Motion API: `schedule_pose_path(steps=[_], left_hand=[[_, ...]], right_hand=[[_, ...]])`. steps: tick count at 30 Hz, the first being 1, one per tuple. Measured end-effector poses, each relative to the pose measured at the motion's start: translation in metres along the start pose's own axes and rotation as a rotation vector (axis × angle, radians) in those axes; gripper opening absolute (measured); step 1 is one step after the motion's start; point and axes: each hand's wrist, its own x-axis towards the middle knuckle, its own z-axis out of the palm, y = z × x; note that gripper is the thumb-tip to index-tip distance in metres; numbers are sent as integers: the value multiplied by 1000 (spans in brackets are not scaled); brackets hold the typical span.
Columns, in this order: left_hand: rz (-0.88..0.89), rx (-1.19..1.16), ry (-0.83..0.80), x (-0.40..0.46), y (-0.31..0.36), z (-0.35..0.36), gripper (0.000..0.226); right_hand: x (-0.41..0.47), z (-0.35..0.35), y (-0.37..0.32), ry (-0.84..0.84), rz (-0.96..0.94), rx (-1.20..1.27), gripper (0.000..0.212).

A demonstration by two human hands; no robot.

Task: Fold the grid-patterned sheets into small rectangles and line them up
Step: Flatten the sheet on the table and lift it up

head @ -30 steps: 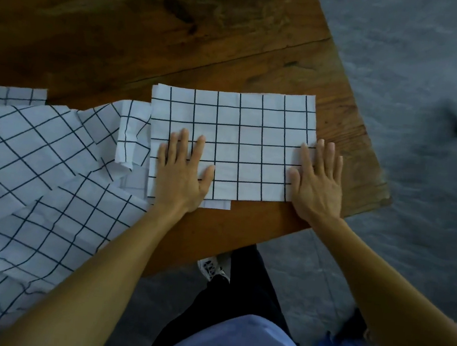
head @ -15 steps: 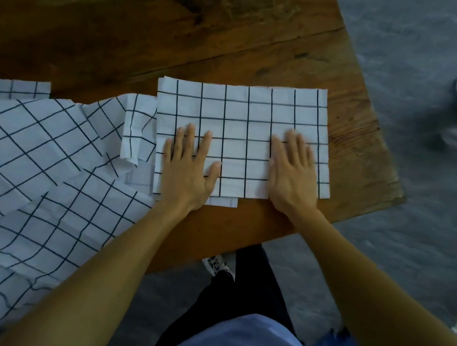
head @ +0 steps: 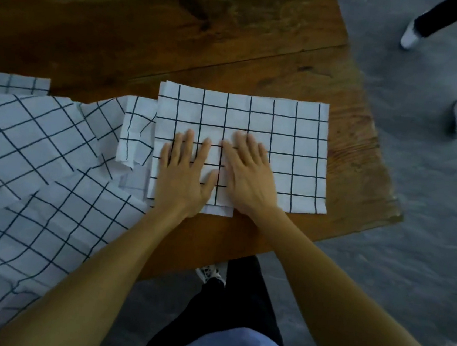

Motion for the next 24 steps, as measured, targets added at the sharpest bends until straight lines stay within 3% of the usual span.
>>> schedule_pose_path(steps=[5, 24], left_hand=[[-8, -12, -9, -1, 1, -3, 65], [-61, -55, 9, -3, 3, -6, 69]], right_hand=[[-24, -16, 66, -7, 66, -24, 56], [-18, -17, 71, -13, -9, -53, 62]])
